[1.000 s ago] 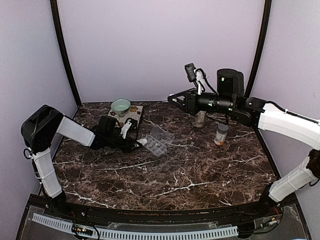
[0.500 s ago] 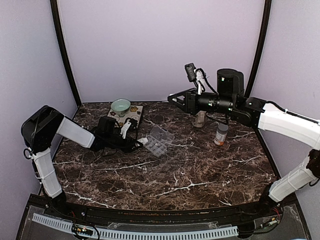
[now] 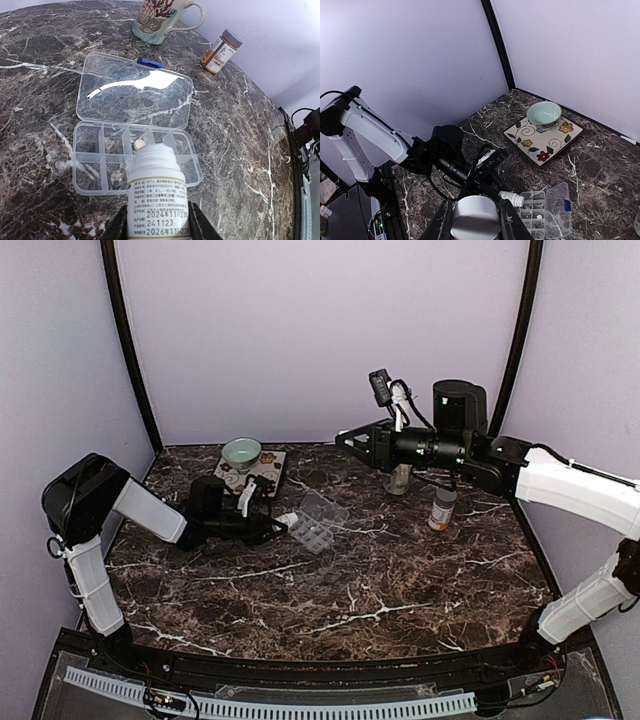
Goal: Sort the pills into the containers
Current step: Pour the pill into the compartment of the pill container, then close the lid of the pill bottle on the pill bottle.
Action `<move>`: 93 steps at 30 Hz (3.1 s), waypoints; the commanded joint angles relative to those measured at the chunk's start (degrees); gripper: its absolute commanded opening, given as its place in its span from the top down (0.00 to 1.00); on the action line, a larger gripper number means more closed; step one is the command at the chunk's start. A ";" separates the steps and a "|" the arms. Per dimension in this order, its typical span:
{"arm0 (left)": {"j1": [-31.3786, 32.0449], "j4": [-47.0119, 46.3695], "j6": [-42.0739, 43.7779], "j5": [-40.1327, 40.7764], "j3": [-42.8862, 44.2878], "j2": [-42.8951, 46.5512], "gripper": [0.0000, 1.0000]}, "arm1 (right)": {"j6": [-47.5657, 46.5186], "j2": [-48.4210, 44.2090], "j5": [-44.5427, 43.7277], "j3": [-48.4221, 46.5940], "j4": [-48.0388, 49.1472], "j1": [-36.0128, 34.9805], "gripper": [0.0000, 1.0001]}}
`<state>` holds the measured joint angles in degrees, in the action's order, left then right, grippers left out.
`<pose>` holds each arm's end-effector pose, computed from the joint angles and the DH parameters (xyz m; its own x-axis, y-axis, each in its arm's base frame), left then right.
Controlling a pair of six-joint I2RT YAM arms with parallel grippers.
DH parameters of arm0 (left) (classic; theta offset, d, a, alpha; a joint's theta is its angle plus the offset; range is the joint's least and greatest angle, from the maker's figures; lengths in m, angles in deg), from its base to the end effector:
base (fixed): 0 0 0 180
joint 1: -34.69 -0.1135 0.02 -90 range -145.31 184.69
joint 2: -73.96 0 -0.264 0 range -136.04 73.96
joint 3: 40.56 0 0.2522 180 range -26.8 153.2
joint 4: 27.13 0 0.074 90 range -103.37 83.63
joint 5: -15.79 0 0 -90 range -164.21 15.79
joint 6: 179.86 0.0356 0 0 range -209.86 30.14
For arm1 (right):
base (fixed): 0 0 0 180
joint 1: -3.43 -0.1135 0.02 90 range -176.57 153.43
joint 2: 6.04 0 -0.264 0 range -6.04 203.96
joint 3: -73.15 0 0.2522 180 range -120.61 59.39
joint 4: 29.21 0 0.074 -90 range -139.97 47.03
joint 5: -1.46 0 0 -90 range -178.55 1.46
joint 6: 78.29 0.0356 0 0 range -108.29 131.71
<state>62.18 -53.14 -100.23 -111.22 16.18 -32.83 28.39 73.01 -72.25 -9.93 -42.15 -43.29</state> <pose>0.3021 -0.1814 0.1312 -0.5096 0.1031 -0.8542 0.7772 0.4810 -0.4056 0.2178 0.2458 0.3737 -0.3568 0.0230 -0.9339 -0.8209 0.4695 0.3252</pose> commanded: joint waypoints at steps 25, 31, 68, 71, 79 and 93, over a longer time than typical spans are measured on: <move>0.62 -19.31 -23.01 -18.73 2.02 15.94 1.00 | 4.66 0.24 1.16 -1.42 3.97 -3.80 0.99; 1.62 -20.90 -25.75 -21.89 3.98 17.45 1.00 | 4.67 1.31 0.08 -3.19 2.41 -5.18 0.99; 2.39 -25.27 -35.32 -33.65 9.44 18.00 1.00 | 6.19 6.95 3.30 -7.15 0.55 -7.33 0.98; 2.39 -25.65 -35.93 -33.96 9.58 17.81 1.00 | 6.33 7.15 3.62 -7.10 0.83 -7.36 0.98; 2.40 -25.69 -36.47 -34.74 10.01 17.45 1.00 | 6.56 7.64 4.27 -7.48 1.10 -7.51 0.98; 2.79 -24.96 -36.50 -35.69 10.43 17.14 1.00 | 6.69 8.22 4.53 -8.46 1.64 -7.85 0.98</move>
<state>64.23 -76.73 -136.82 -145.36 24.62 -16.76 34.75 80.49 -68.60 -16.16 -42.93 -50.43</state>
